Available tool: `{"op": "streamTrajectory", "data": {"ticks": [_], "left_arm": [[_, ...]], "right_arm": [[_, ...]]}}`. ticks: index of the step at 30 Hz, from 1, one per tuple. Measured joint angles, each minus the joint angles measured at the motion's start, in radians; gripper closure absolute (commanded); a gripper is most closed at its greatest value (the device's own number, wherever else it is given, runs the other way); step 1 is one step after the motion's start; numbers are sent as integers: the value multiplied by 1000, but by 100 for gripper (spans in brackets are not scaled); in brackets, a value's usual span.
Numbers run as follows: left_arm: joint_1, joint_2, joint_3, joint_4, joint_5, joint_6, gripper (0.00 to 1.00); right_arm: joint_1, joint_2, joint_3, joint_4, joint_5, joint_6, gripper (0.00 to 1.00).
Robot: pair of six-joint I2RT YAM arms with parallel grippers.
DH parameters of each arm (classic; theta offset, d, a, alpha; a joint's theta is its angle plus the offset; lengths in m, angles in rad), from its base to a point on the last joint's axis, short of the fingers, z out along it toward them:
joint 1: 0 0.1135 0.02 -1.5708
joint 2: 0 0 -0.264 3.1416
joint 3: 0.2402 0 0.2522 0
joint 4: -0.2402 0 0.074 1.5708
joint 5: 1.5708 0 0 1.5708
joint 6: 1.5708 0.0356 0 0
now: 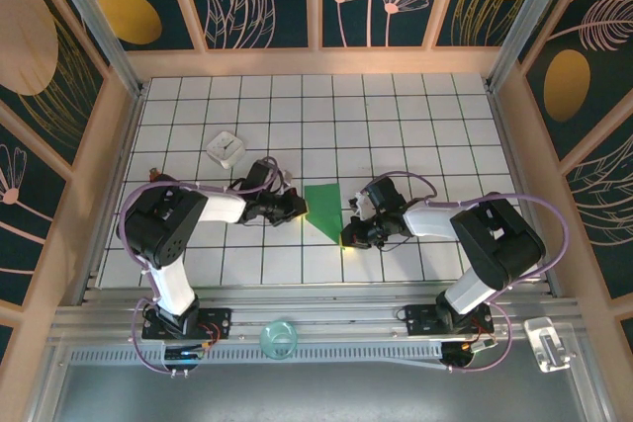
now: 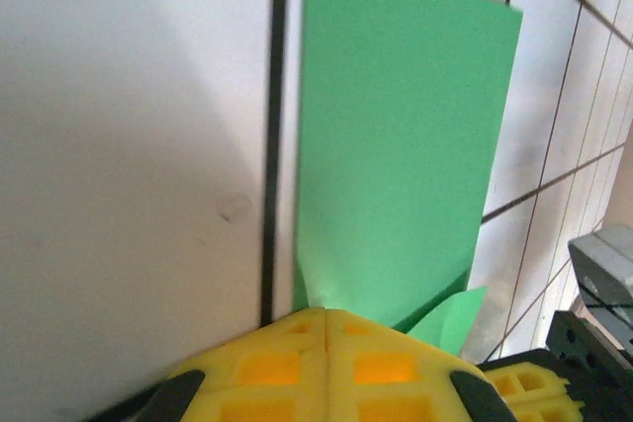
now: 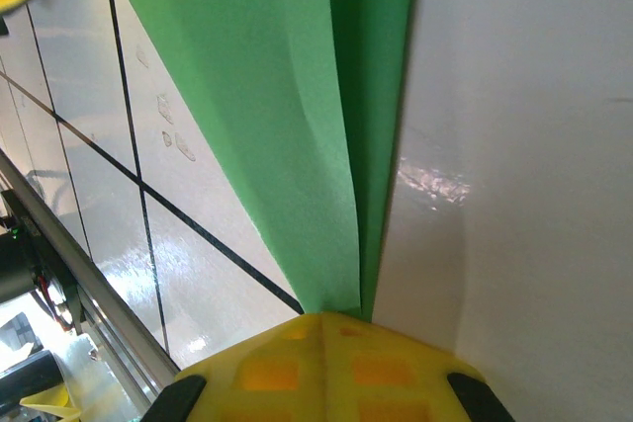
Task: Fold a paper plane with a square sheet of paper (pick it up from the middle)
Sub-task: Perform the third fold on the triangle at the bottom-center of the table.
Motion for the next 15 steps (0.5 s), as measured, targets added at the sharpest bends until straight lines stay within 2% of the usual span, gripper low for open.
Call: {"op": "streamTrajectory", "data": {"ticks": [5, 7, 11, 15], "left_arm": [[47, -32, -2, -28, -23, 46, 78], [55, -75, -27, -28, -40, 46, 70], [54, -196, -117, -10, -52, 10, 63], [12, -254, -155, 8, -58, -27, 60]], "right_arm": [[5, -26, 2, -3, 8, -5, 100], [9, -55, 3, -27, 37, -10, 96], [9, -144, 14, -60, 53, -16, 91], [3, -160, 88, -28, 50, -15, 92]]}}
